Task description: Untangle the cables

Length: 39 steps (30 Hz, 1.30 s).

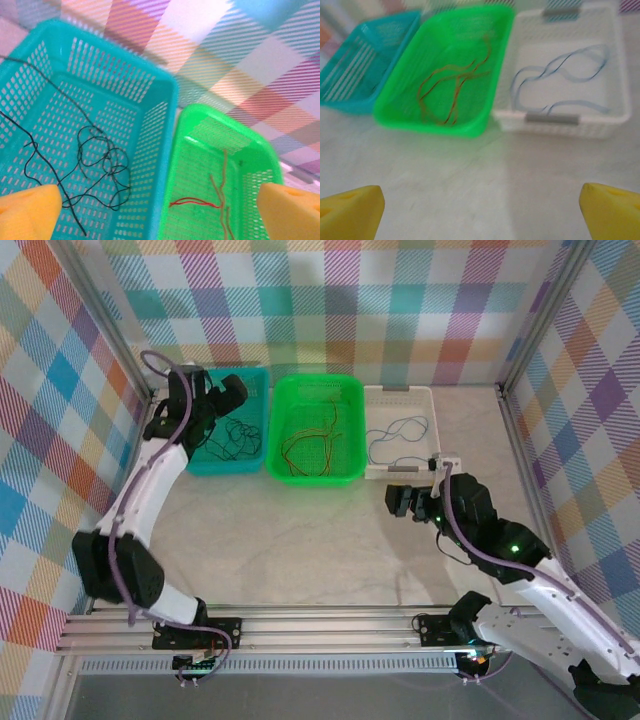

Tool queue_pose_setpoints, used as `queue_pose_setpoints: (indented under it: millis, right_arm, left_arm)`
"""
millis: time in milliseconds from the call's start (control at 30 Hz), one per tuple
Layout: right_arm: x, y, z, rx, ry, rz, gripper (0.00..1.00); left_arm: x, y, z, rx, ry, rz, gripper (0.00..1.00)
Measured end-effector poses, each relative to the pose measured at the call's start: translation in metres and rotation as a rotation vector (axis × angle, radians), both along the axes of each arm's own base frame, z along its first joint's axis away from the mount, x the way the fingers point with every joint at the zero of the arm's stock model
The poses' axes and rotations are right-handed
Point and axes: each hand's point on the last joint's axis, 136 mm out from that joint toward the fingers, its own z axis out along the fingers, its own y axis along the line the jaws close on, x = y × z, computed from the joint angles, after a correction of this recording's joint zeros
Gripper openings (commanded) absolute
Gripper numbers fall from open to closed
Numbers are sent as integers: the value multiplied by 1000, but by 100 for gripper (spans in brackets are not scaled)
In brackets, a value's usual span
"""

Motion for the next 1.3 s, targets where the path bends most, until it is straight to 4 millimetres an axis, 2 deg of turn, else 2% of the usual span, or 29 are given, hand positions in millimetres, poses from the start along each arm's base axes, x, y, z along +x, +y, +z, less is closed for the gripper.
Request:
queue_pose_setpoints:
  millis: [67, 133, 233, 333, 433, 633, 767, 967, 1133, 1300]
  right_arm:
    - [17, -21, -14, -26, -59, -98, 100]
    - [30, -44, -31, -55, -103, -182, 100]
    - [51, -74, -55, -119, -129, -284, 100]
    - [80, -95, -67, -175, -143, -356, 100]
    - [101, -107, -91, -214, -129, -380, 100]
    - [128, -124, -153, -281, -45, -374, 100]
    - [128, -131, -189, -291, 7, -354, 100]
    - [140, -140, -191, -229, -56, -355, 100]
    - [147, -134, -203, -190, -55, -297, 100]
    - [150, -130, -199, -174, -78, -277, 100]
  left_arm:
    - [-22, -6, 7, 15, -31, -12, 100]
    - [-39, -8, 0, 38, -28, -22, 100]
    - [-58, -3, -34, 93, 32, -13, 100]
    - [-75, 9, -76, 153, 113, 10, 100]
    - [-91, 19, -109, 205, 171, 25, 100]
    - [-100, 36, -143, 291, 208, 86, 100]
    - [-96, 41, -161, 336, 234, 100, 100]
    - [-96, 54, -183, 379, 248, 126, 100]
    - [-91, 73, -194, 404, 222, 169, 100]
    - [-85, 83, -216, 443, 188, 179, 100]
